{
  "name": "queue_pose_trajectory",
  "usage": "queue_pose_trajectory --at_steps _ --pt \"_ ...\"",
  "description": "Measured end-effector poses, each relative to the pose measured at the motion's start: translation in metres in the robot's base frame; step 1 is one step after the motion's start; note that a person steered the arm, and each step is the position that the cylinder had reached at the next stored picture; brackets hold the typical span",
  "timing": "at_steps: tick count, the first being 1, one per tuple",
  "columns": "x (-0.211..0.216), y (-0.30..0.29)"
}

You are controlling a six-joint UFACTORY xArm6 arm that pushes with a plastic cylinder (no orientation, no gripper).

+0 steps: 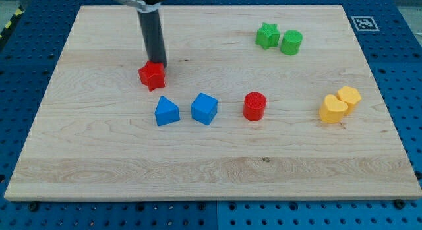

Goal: Slide the red star towards the center left

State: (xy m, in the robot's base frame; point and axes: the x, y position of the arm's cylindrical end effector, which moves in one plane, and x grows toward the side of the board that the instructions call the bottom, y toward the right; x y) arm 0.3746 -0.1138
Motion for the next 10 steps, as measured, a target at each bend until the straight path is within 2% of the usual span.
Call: queue_pose_trajectory --at_steps 1,2,3,5,6,8,10 --pt "0.005 -0.005" --pt "-0.015 0.002" --pt "-0.015 0.04" --pt "0.022 0.042" --pt "0.022 0.042" --pt "0.028 0.026" --pt "0.028 -0.016"
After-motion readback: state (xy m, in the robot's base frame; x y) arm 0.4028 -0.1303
